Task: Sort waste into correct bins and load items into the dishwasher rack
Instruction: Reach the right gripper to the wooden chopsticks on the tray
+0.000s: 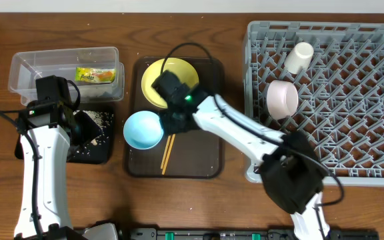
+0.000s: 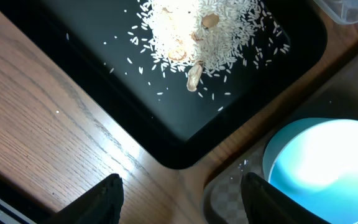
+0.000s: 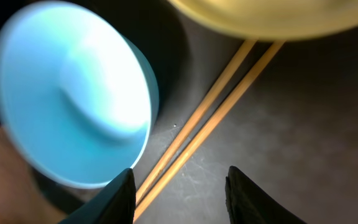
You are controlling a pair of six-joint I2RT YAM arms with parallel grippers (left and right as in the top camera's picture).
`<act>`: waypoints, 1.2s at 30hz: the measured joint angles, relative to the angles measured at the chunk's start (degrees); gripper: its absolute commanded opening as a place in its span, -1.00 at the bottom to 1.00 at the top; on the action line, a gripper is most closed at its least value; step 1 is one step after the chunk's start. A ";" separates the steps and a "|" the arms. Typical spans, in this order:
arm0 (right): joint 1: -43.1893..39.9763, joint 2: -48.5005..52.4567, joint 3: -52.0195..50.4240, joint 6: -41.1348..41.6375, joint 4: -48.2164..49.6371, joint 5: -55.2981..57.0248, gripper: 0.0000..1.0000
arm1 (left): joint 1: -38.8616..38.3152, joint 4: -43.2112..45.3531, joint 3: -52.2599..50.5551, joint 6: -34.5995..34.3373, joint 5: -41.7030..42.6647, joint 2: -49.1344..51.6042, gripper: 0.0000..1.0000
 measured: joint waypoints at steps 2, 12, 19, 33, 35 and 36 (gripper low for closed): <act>0.55 1.66 -0.02 1.29 0.11 0.46 -0.10 | 0.00 -0.02 0.00 0.00 0.02 0.00 0.27; 0.90 5.38 -0.11 4.61 2.91 2.34 -0.15 | 0.00 -0.02 0.00 -0.02 0.00 0.00 0.27; 1.51 7.32 0.24 5.07 1.40 3.48 -0.27 | 0.00 0.00 0.00 -0.02 0.39 0.00 0.27; 0.20 7.43 0.63 5.16 -10.93 6.16 -0.70 | 0.00 0.00 0.00 -0.02 1.33 0.00 0.27; -1.07 7.48 0.66 5.20 -13.44 6.38 -0.68 | 0.02 -0.02 0.00 -0.02 1.33 0.00 0.27; -1.73 7.54 0.66 5.20 -14.21 6.36 -0.64 | 0.02 0.00 0.00 -0.02 1.33 0.00 0.27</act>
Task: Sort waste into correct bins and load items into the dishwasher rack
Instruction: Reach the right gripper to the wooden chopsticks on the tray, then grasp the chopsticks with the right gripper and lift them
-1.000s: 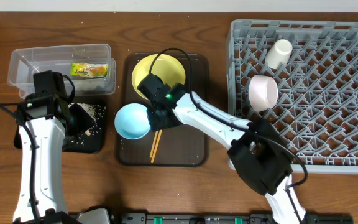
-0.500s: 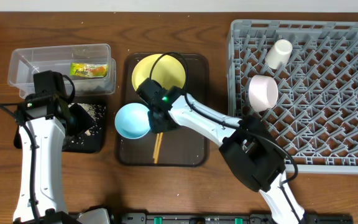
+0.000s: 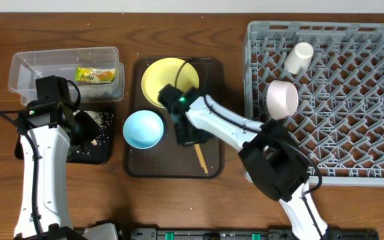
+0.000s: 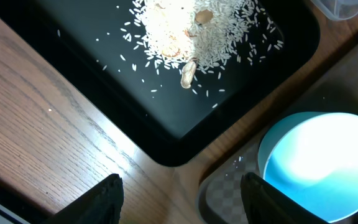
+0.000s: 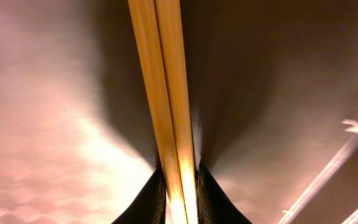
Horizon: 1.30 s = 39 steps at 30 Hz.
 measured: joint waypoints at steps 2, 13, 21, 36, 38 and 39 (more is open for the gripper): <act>-1.29 0.00 0.00 -0.20 -0.98 -0.02 -0.60 | -0.02 0.00 0.00 0.00 -0.02 0.00 0.26; -3.98 -0.26 -0.13 -5.64 -3.08 0.50 -0.38 | -0.02 0.00 0.00 -0.02 0.00 0.00 0.27; -4.55 -2.82 -0.44 -9.77 -2.95 2.64 -0.50 | 0.00 0.00 0.00 0.00 0.00 0.00 0.27; -5.35 -3.67 -0.44 -12.09 0.90 4.42 -0.45 | -0.02 0.00 0.00 -0.02 0.00 0.00 0.27; -5.20 -3.67 -0.44 -12.15 0.94 4.46 -0.44 | 0.00 -0.02 0.00 -0.02 0.00 0.00 0.27; -5.05 -3.67 -0.44 -12.13 1.09 4.50 -0.44 | -0.02 0.00 0.00 -0.02 -0.02 0.00 0.27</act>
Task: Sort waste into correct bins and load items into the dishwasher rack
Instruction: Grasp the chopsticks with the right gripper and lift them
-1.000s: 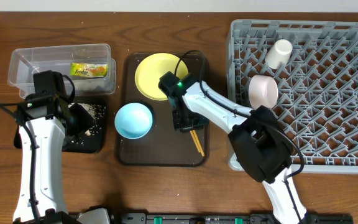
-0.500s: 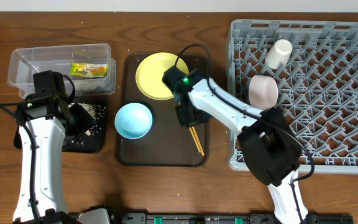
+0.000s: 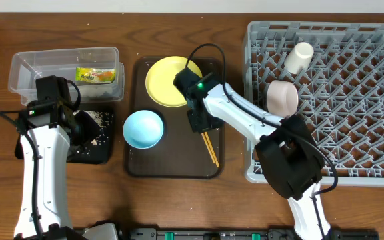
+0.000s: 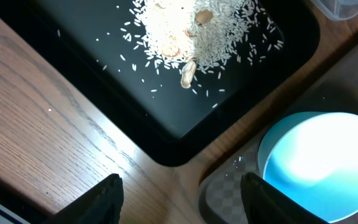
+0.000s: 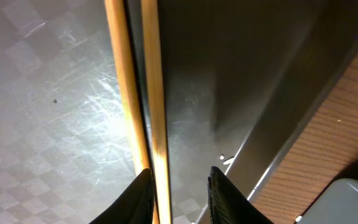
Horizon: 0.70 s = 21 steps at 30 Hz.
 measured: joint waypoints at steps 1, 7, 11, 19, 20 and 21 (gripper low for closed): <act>0.04 0.00 0.00 -0.02 0.24 0.00 -0.44 | 0.02 0.00 0.00 0.00 0.02 0.00 0.27; 0.20 0.00 0.00 -0.02 1.36 0.02 -0.45 | 0.02 0.00 0.00 0.00 0.02 0.00 0.27; 0.20 0.00 0.00 -0.02 1.53 0.02 -0.46 | 0.02 0.00 0.00 0.00 0.02 0.00 0.27; 0.20 0.00 -2.67 -0.02 4.50 0.02 -0.45 | 0.02 0.00 0.00 0.00 0.00 0.00 0.27; 0.20 0.00 -3.43 -0.02 5.14 0.02 -0.46 | 0.02 0.00 0.00 0.00 0.00 0.00 0.27; 0.20 0.00 -4.15 -0.02 5.60 0.02 -0.46 | 0.02 0.00 0.00 0.00 0.02 0.00 0.27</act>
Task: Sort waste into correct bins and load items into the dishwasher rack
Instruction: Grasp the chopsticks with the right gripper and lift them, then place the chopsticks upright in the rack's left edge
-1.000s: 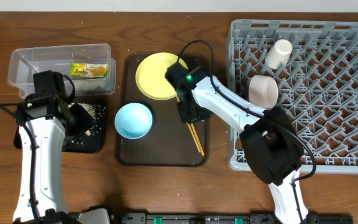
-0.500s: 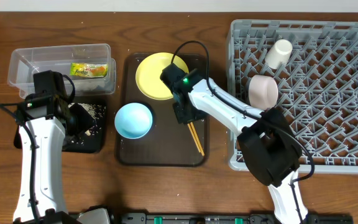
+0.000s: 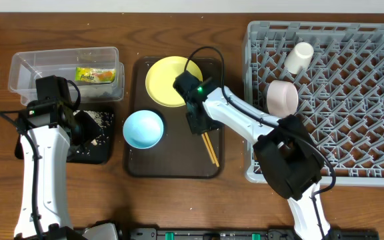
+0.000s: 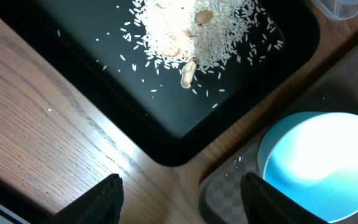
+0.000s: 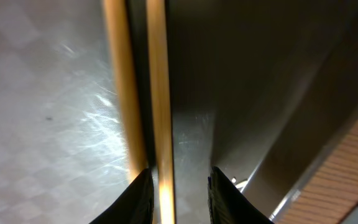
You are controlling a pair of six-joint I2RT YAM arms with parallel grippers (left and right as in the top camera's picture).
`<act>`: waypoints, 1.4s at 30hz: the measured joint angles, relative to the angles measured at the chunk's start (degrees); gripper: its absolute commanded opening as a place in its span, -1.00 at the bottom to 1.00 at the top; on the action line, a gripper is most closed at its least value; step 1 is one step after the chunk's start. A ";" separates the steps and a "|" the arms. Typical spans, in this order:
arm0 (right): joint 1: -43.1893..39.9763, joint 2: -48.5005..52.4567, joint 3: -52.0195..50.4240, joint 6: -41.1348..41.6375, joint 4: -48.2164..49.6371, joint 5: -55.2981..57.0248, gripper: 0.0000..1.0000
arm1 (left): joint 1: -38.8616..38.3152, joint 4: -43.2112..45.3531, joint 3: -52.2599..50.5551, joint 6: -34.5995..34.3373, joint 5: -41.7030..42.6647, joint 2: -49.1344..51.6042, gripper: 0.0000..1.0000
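Two wooden chopsticks (image 3: 209, 148) lie side by side on the right half of the brown tray (image 3: 179, 167). My right gripper (image 3: 195, 122) sits low over their upper end. In the right wrist view it is open (image 5: 179, 193): one chopstick (image 5: 156, 93) runs between the fingers and the other passes by the left finger. A blue bowl (image 3: 143, 129) and a yellow plate (image 3: 169, 81) rest on the same tray. My left gripper (image 4: 182, 202) hangs open and empty over the table edge between the black tray (image 3: 85, 150) and the blue bowl (image 4: 319, 162).
The black tray holds spilled rice and peanuts (image 4: 197, 31). Behind it a clear bin (image 3: 45, 73) contains a yellow-green wrapper (image 3: 95, 75). At the right, the grey dishwasher rack (image 3: 352, 133) carries a pink cup (image 3: 282, 99) and a white cup (image 3: 300, 57).
My right gripper has come slightly closer to the chopsticks, which fill more of its view. Its fingers stay apart. The left arm and the dishes have not moved.
My right gripper was open beside the blue bowl, with the chopsticks lying slanted in the tray's middle. It was then shut on them and they pointed the other way. Later its fingers stood apart over the chopsticks on the tray's right side, as now. The left arm stayed still.
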 measured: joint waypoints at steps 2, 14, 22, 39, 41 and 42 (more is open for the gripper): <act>0.00 0.00 -1.03 0.00 0.68 -0.02 -0.46 | -0.02 0.00 0.00 0.00 -0.02 0.00 0.27; -0.02 -1.51 -3.72 0.28 2.14 -1.75 -0.98 | 0.00 0.00 0.00 0.00 0.00 0.00 0.27; -0.48 -2.05 -3.67 0.28 -0.24 -4.59 -0.98 | -0.02 0.00 0.00 0.00 0.00 0.00 0.27; -13.42 -24.24 -3.56 -1.11 -12.33 -1.03 -0.98 | -0.02 0.00 0.00 0.00 0.02 0.00 0.27; -14.47 -24.02 -3.76 -1.18 -14.10 0.28 -0.97 | -0.02 0.00 0.00 0.00 0.00 0.00 0.27; -14.86 -23.98 -3.91 -1.16 -14.60 0.70 -0.98 | 0.00 -0.02 0.00 0.00 0.00 0.00 0.27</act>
